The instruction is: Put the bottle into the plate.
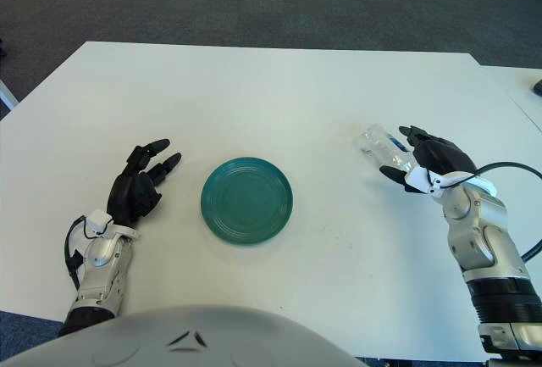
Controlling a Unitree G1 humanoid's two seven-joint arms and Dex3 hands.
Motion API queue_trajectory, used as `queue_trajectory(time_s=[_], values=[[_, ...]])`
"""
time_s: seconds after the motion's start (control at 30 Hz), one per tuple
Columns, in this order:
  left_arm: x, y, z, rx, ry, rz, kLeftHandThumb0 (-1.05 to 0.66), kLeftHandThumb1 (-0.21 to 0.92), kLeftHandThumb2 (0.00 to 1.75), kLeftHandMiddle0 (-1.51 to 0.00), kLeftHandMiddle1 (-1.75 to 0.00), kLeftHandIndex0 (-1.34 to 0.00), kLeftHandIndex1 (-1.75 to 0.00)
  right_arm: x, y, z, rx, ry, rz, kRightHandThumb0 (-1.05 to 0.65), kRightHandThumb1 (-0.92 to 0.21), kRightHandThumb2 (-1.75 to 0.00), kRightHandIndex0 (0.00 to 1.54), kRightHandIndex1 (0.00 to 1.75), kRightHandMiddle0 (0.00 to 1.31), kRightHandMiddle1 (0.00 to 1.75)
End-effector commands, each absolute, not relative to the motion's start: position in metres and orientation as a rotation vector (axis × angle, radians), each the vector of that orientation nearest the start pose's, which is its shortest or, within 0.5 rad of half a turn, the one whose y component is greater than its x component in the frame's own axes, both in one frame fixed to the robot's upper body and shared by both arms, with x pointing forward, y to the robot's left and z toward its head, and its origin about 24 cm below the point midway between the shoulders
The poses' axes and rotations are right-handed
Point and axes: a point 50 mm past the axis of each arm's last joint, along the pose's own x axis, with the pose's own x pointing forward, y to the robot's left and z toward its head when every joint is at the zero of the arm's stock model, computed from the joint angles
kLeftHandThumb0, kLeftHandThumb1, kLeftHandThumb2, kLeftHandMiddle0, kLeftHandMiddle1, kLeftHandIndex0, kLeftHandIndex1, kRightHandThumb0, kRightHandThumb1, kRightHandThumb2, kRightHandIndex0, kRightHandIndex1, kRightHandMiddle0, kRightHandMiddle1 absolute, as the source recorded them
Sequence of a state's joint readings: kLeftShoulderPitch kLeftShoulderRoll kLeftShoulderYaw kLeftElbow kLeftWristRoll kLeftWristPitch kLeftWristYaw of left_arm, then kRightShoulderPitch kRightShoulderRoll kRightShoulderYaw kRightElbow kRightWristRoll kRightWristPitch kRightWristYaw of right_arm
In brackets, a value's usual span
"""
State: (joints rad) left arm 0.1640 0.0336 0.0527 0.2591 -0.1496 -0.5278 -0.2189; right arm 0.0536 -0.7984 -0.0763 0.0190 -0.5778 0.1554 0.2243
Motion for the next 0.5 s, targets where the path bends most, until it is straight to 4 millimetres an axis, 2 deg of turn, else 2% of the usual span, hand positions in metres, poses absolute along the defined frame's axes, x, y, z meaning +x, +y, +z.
queue_trajectory(time_s=[0.0, 0.47], values=[[0.1963, 0.1756, -0.0158, -0.094, -0.052, -0.05, -0.64, 0.92, 0.96, -0.67, 0.0, -0.26, -0.8, 0.2446, -0.314, 0.099, -1.398, 0.334, 0.031, -1.05, -0.92, -0.67, 0.0, 0.0, 0.0, 0.02], [0.1962, 0.1772, -0.0149, -0.094, -0.054, -0.049, -0.64, 0.92, 0.96, -0.67, 0.0, -0.26, -0.8, 0.2512, -0.3093, 0.1004, -1.532, 0.371, 0.147, -1.05, -0.92, -0.61, 0.0, 0.0, 0.0, 0.0]])
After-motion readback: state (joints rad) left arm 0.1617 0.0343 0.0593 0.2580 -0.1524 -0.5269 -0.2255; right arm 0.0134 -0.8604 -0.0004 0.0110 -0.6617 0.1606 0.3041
